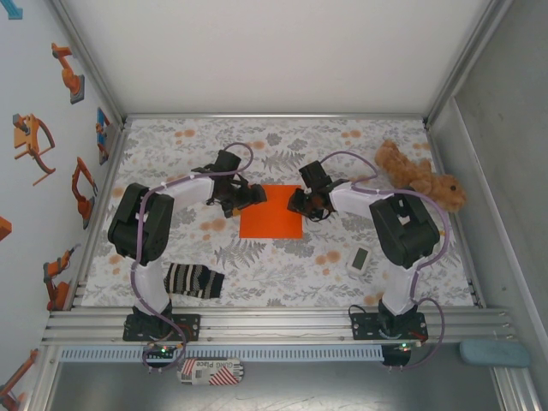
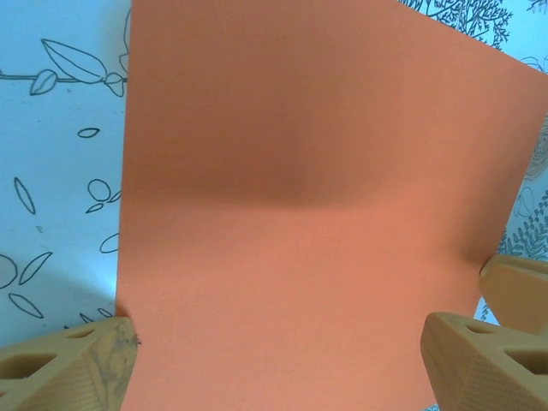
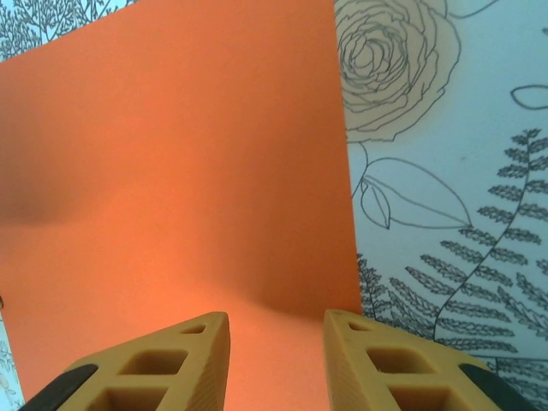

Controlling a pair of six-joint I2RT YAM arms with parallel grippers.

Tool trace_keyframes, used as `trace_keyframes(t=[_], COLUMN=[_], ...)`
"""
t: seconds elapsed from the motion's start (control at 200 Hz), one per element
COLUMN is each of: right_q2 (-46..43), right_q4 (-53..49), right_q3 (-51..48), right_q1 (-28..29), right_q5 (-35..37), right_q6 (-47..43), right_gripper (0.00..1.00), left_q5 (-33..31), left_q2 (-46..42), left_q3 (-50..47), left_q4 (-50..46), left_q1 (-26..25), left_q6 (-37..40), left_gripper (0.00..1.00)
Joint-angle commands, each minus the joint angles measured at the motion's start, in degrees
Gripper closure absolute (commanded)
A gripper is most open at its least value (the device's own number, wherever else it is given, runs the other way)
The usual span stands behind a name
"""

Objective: Fold a paper plane with a square sheet of paper (pick it up from the middle)
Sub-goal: First fold in half a square sheet of paper at the center of the table.

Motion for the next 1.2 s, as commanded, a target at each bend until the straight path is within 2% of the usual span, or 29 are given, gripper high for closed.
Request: trace_keyframes(t=[0.0,0.461,0.876,1.197], right_q2=[1.9,2.4,1.4,-2.6], right_q4=[-0.3,-0.5,2.0,1.6], right_q3=[-0.1,-0.2,-1.6,-2.1], right_q1=[-0.2,-0.4,-0.4,-0.5], right_q5=[-0.5,-0.5,-1.3,0.7], right_q6=[0.1,0.3,0.0,-1.0], right_gripper=[0.66,0.66,0.68,0.69], left_q5=[-0.4,-2.9,1.2,-2.0], left_q2=[1.4,-4.5,2.4,3.9], left_q3=[0.7,1.7,4.2,3.2], left_q4=[-2.1,-2.7,-1.4,-3.9], left_q1=[-0.2,-0.2,-0.4,-0.2], left_q6=[1.2,1.8,1.3,1.6], left_gripper=[0.13,0.13,0.13,0.13])
